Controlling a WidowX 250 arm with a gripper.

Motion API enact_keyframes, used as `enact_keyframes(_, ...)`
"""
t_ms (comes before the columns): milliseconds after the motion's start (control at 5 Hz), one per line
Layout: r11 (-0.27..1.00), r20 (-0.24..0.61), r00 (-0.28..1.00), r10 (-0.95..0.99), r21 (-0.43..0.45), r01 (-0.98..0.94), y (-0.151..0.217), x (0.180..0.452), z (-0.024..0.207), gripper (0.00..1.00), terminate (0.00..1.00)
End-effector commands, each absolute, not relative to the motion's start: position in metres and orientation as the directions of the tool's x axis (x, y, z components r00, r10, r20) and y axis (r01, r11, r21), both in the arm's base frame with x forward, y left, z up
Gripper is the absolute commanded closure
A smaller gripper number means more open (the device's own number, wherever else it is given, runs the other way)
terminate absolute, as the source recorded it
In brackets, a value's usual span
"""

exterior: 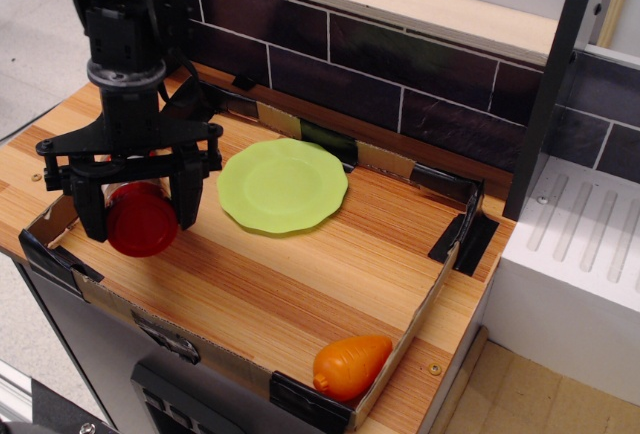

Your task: Topple basil bottle

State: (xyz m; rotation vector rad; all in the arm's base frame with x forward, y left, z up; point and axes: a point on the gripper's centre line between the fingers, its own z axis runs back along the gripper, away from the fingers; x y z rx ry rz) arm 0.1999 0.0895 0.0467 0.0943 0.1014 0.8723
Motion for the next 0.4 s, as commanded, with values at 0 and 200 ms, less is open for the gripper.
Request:
enact_keyframes(0,0.655,-0.069,0.651,0.756,0.062,-0.753,0.101,0.209,0.071,0.00,0.00)
enact_keyframes(200,0.652,-0.079,0.648,0.757,0.043,-0.757,0.105,0.212,0.083,0.00,0.00)
